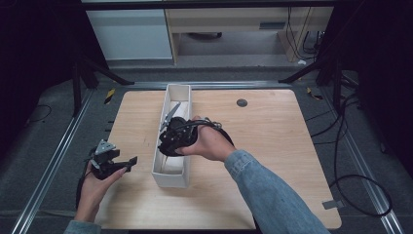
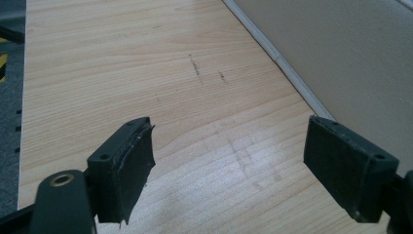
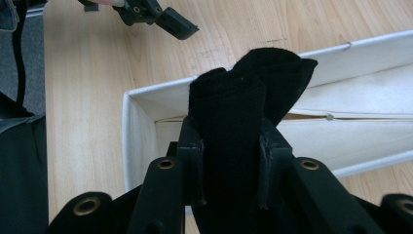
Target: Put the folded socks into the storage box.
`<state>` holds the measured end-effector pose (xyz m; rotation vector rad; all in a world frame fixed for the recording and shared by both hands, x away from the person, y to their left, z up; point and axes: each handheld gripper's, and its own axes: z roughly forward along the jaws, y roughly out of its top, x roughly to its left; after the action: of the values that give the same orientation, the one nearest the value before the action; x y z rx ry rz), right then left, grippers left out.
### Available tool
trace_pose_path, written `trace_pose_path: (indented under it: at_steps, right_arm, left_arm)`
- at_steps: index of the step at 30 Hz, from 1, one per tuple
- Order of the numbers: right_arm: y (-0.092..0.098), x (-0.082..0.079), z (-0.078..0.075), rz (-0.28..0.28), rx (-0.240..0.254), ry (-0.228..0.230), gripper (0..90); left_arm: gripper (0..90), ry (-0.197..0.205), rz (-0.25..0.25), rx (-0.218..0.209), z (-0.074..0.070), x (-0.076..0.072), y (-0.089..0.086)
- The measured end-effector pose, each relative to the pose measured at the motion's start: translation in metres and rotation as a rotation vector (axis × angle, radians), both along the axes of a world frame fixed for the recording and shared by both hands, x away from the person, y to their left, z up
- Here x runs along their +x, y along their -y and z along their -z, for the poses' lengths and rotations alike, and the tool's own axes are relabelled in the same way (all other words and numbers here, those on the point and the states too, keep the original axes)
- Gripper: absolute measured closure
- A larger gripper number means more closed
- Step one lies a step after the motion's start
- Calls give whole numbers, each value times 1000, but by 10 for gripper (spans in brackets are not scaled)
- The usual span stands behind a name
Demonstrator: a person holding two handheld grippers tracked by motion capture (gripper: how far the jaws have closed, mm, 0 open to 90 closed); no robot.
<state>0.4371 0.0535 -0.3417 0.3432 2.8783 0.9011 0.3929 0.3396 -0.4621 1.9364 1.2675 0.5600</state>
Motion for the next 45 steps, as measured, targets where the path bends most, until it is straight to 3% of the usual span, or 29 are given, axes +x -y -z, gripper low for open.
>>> trace_pose_path:
  at_steps: [23,45]
  right_arm:
    - [-14,-5,13,-26,-45,-18,692]
    - [-18,-10,24,-46,-42,-52,691]
  left_arm:
    - [179,4,-4,-4,-1,0,-2]
    - [180,6,-6,-2,-1,0,-2]
